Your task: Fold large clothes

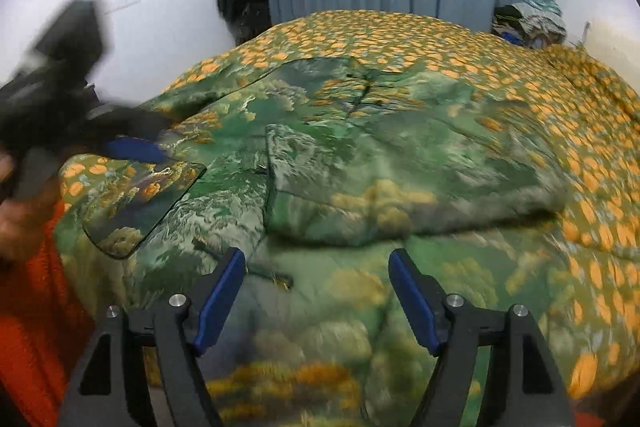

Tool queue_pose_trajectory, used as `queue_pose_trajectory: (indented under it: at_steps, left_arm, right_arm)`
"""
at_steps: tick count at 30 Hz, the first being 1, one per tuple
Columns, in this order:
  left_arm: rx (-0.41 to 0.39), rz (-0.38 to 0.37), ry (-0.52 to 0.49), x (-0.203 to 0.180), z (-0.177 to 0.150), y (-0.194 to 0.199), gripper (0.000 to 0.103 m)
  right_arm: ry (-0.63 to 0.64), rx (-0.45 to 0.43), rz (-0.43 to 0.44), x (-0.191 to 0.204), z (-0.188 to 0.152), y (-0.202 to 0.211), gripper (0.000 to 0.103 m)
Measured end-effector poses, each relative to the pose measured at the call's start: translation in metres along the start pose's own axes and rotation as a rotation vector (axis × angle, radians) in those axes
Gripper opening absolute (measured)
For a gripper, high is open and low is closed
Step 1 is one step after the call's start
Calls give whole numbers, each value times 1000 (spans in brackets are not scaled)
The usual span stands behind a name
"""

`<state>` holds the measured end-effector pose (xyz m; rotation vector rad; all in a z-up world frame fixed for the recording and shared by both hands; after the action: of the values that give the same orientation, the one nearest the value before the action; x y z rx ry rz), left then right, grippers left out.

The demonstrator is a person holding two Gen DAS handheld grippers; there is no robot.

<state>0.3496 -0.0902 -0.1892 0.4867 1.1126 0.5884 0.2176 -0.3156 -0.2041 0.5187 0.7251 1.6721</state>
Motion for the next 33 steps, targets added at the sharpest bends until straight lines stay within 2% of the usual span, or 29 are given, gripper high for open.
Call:
queue_pose_trajectory:
  at_steps: [1, 2, 4, 5, 6, 7, 9, 11, 13, 15, 18, 21, 22, 24, 26, 27, 30, 33]
  left_arm:
    - [21, 24, 4, 3, 9, -15, 76]
    - [39, 47, 18, 8, 16, -29, 72]
    - [57, 81, 68, 18, 28, -50, 52]
    - [54, 88, 72, 18, 31, -56, 40]
    - [54, 102, 63, 17, 35, -61, 11]
    - [54, 113, 58, 16, 35, -62, 8]
    - [33, 147, 36, 1, 36, -54, 6]
    - [13, 190, -33, -19, 39, -42, 6]
    - [-14, 208, -107, -41, 50, -29, 6]
    - [-46, 221, -167, -56, 76, -18, 6]
    - [-84, 253, -182, -42, 124, -15, 6]
    - [-125, 303, -157, -10, 157, -21, 6]
    - [-137, 328, -120, 12, 165, -25, 6]
    - [-141, 338, -45, 44, 172, -29, 6]
    - [-140, 335, 13, 71, 172, -38, 6]
    - [-139, 335, 19, 77, 170, -42, 7]
    - [-144, 349, 9, 90, 164, -56, 9]
    - [-143, 344, 33, 106, 153, -67, 13]
  right_arm:
    - [-16, 0, 4, -3, 0, 0, 76]
    - [-36, 4, 8, -6, -1, -1, 76]
    - [-57, 5, 21, -6, -1, -6, 76]
    - [-57, 0, 30, -6, -2, -5, 76]
    - [-52, -5, 34, -6, -2, -4, 76]
    - [-39, -17, 34, -5, -2, -2, 76]
    - [-25, -37, 19, -6, -2, 2, 76]
    - [-32, -63, 5, -12, -1, 10, 76]
    - [-58, -88, -5, -20, 4, 15, 76]
    - [-88, -109, -14, -30, 10, 17, 76]
    - [-130, -127, -36, -56, 29, 14, 76]
    - [-164, -135, -80, -91, 53, 3, 76]
    - [-174, -139, -103, -106, 65, -4, 76]
    - [-190, -113, -151, -143, 86, -28, 73]
    - [-223, -40, -160, -175, 106, -62, 46]
    - [-230, -17, -164, -183, 112, -75, 42]
    - [-218, 46, -150, -200, 124, -125, 41]
    - [-182, 227, -121, -201, 104, -183, 41]
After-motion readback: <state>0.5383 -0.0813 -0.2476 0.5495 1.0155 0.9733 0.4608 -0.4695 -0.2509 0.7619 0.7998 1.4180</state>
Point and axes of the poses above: each gripper's, at about its wrist camera, not at the fingertips, and y roughly against the way its jaws point, x to its left, z to its top, the point moved 2 cm from there along -y, roughly the way its jaws point, and after that the axes turned 9 degrees about -z, right-handed, at the moved point
